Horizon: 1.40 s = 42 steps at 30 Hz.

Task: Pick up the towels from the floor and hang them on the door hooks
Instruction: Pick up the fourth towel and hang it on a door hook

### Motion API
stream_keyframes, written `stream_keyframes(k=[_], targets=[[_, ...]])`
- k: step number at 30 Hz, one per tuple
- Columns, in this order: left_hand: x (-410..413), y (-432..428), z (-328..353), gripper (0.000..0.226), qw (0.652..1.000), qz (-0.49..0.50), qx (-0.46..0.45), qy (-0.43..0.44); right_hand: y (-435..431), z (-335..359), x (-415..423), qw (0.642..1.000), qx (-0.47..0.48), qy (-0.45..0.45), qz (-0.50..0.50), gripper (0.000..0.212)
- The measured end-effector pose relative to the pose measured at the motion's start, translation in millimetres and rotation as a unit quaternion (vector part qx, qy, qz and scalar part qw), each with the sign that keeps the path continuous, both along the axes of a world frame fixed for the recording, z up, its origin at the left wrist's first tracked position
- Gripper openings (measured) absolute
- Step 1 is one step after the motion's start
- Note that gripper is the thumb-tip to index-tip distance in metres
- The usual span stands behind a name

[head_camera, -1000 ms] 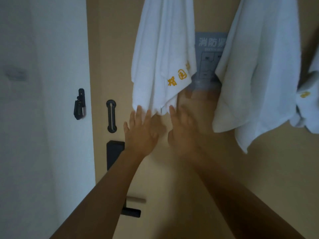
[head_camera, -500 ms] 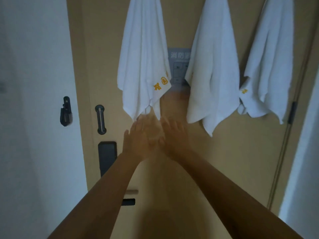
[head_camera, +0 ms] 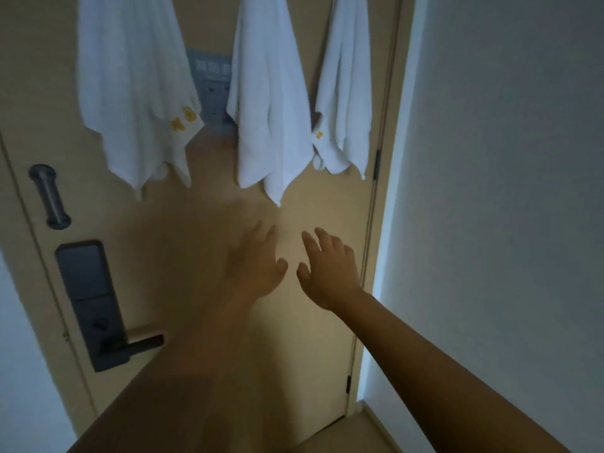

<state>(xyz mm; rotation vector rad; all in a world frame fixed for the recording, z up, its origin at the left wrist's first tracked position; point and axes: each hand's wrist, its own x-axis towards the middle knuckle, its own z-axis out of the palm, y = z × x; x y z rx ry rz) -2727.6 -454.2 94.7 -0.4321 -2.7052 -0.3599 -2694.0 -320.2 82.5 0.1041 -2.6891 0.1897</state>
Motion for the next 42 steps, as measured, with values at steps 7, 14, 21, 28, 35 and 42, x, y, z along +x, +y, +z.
stream_keyframes(k=[7,14,21,28,35,42], targets=[[53.0,149.1,-17.1,0.064,0.983,-0.164,-0.079,-0.016,132.0,-16.2,93.1,0.985,0.008,-0.034,-0.168,0.058],[169.1,321.0,-43.6,0.063,0.926,-0.349,-0.142,-0.032,271.5,-41.5,244.3,0.938,-0.004,-0.079,-0.338,0.058],[349.9,471.7,-89.9,0.062,0.849,-0.492,-0.184,-0.055,388.1,-86.3,445.0,0.864,-0.04,-0.12,-0.487,0.057],[508.1,561.9,-176.6,0.062,0.75,-0.596,-0.261,-0.118,455.3,-180.6,641.5,0.76,-0.118,-0.189,-0.611,0.055],[600.3,598.9,-281.4,0.06,0.664,-0.639,-0.352,-0.165,459.9,-291.7,745.8,0.669,-0.206,-0.268,-0.662,0.054],[628.6,631.4,-383.1,0.054,0.588,-0.657,-0.441,-0.168,459.3,-390.0,774.4,0.603,-0.286,-0.28,-0.69,0.055]])
